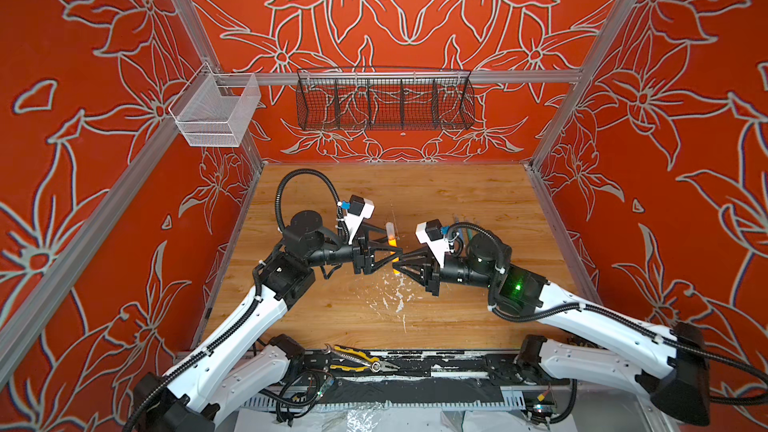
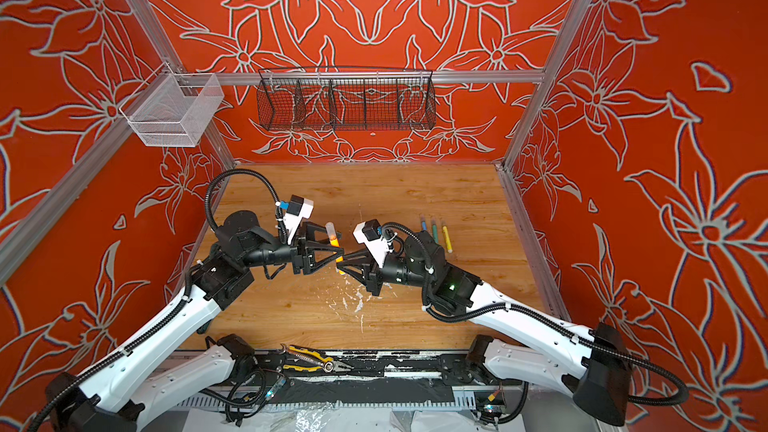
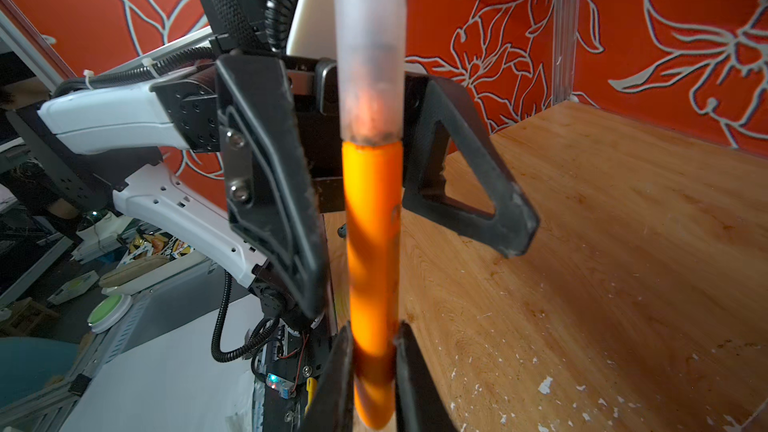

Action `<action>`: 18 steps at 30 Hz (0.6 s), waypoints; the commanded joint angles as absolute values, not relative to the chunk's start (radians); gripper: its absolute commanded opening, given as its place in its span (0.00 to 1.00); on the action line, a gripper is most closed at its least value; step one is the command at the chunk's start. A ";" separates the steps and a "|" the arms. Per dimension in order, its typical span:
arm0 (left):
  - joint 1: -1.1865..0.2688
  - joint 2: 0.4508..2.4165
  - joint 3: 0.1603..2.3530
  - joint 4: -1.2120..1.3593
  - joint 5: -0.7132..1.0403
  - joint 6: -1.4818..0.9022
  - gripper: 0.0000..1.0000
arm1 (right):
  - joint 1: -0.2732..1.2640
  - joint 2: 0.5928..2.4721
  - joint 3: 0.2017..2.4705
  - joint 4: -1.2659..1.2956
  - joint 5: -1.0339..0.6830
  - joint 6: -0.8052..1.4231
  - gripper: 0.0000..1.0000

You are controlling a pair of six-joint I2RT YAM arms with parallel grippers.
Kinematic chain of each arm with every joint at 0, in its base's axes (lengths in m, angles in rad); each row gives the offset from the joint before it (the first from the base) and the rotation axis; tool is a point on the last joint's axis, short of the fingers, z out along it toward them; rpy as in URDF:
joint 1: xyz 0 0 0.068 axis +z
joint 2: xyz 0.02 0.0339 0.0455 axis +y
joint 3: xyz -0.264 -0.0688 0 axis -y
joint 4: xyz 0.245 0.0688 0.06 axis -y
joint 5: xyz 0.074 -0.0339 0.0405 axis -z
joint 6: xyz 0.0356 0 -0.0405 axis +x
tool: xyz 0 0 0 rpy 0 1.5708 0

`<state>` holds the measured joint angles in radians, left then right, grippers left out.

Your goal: Insert the pens into the pen caps

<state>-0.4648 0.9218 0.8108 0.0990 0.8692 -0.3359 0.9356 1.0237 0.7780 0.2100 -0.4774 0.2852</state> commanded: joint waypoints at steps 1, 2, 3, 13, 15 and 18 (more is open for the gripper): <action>-0.462 0.926 0.841 0.116 0.886 -0.302 0.42 | 0.932 1.030 0.827 0.174 -0.525 0.305 0.00; -0.462 0.928 0.844 0.103 0.886 -0.294 0.35 | 0.933 1.033 0.833 0.162 -0.526 0.305 0.00; -0.462 0.927 0.849 0.094 0.887 -0.289 0.29 | 0.933 1.036 0.842 0.144 -0.526 0.301 0.00; -0.462 0.912 0.835 0.097 0.903 -0.299 0.00 | 0.931 1.068 0.863 0.220 -0.544 0.313 0.15; -0.462 0.907 0.824 0.125 0.907 -0.318 0.00 | 0.933 1.092 0.885 0.241 -0.552 0.315 0.28; -0.462 0.904 0.810 0.181 0.930 -0.359 0.00 | 0.931 1.127 0.910 0.263 -0.558 0.313 0.38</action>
